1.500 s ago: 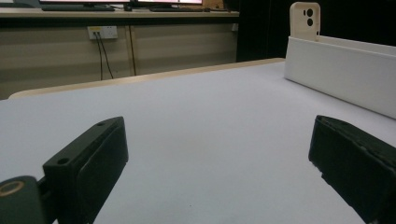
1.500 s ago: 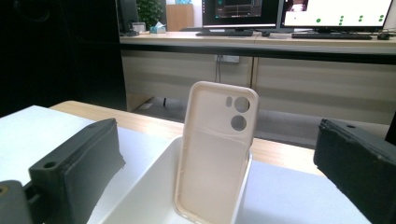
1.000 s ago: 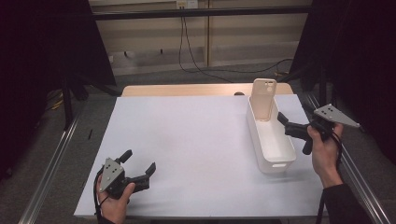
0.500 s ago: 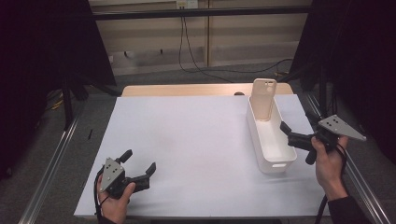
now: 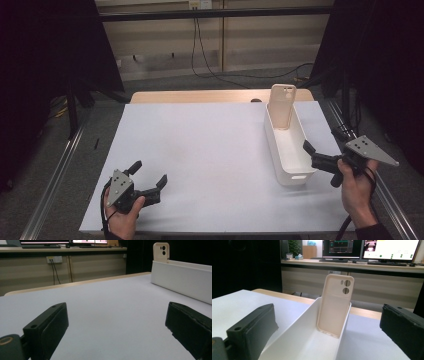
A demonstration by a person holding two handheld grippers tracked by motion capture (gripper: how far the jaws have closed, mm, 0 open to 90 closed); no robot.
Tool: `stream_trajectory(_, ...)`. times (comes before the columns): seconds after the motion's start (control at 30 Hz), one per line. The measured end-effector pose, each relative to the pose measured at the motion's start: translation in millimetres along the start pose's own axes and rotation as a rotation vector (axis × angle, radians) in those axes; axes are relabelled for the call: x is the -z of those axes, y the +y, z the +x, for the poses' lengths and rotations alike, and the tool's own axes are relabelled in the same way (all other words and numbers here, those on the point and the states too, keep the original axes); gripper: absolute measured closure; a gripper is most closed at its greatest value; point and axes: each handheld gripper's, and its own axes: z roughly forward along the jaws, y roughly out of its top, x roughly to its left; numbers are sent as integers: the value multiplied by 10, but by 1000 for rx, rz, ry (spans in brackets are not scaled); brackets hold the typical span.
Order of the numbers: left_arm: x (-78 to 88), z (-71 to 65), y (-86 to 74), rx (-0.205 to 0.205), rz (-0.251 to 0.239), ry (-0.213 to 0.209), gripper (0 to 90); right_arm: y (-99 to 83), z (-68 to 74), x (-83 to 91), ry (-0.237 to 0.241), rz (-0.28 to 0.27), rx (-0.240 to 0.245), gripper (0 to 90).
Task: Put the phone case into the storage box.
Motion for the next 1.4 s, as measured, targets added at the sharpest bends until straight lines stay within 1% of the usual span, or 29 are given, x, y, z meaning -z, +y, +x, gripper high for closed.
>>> stream_trajectory(0.1,-1,-4,4,-9,3,-3,45,-47,11,31,0,9,2,0)
stream_trajectory(0.17,2,-7,6,-4,-1,0,45,-72,23,53,-2,9,-5,0)
stream_trajectory(0.27,3,1,1,5,-4,1,45,-103,42,91,-4,7,-2,0)
stream_trajectory(0.57,8,-5,-1,6,-1,-3,45,-184,123,220,-3,4,3,0)
stream_trajectory(0.7,9,-3,-3,6,-1,-3,45,-228,125,293,-10,6,-1,0)
stream_trajectory(0.93,12,-5,-8,11,0,0,45,-359,141,390,-22,23,-12,0)
stream_trajectory(1.03,17,-2,-7,4,2,2,45,-378,150,433,-25,21,-10,0)
stream_trajectory(1.13,18,-1,-10,5,3,3,45,-398,157,491,-32,17,-13,0)
stream_trajectory(1.2,20,1,-11,2,4,4,45,-428,163,516,-35,23,-12,0)
stream_trajectory(1.3,24,-4,-12,12,0,5,45,-495,179,543,-30,45,-14,0)
stream_trajectory(1.4,35,2,-12,5,5,9,45,-523,193,565,-32,48,-12,0)
